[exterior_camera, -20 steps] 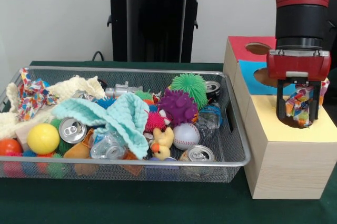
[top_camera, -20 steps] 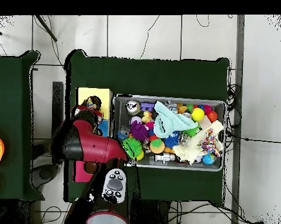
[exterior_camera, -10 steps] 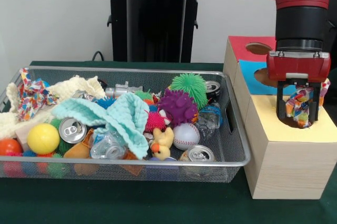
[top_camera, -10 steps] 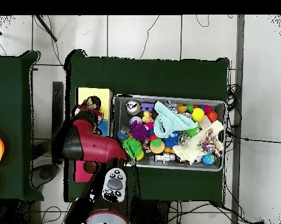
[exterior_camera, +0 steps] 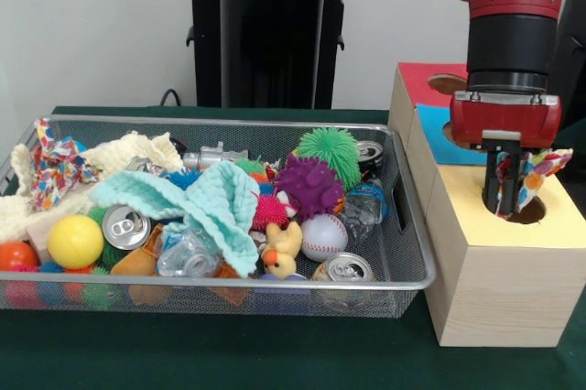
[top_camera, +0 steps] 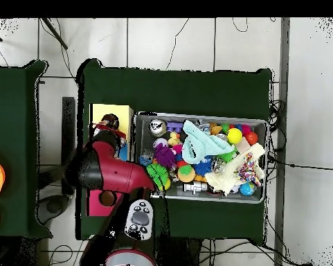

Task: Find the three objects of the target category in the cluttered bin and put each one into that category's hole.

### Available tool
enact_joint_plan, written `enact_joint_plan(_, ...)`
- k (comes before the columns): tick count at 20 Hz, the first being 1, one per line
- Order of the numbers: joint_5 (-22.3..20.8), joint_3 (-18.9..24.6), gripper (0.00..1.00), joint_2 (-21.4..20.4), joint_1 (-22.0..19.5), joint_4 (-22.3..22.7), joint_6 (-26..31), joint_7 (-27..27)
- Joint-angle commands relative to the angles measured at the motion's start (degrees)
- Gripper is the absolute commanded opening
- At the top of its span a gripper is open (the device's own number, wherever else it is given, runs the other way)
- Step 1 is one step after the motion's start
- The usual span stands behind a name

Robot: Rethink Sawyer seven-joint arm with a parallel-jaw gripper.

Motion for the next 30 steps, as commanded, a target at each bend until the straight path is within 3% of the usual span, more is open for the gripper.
enact_joint_plan(1, 3.43, -0.32, 0.0, 3.29, -1.79, -0.47, 5.71, 10.39)
enact_joint_plan(7, 3.94, -0.02, 0.0, 3.58, -1.95, -0.29, 5.69, 10.6)
enact_joint_plan(14, 7.58, -4.53, 0.0, 7.45, 2.64, -3.26, 2.98, 10.05)
enact_joint_plan(23, 9.38, 0.58, 0.0, 15.76, 0.69, -8.81, -4.63, 12.09)
enact_joint_plan(26, 6.53, 3.75, 0.0, 16.07, -2.13, -9.33, -6.15, 12.84)
enact_joint_plan(30, 5.25, 4.54, 0.0, 16.24, -2.93, -9.81, -5.94, 12.04)
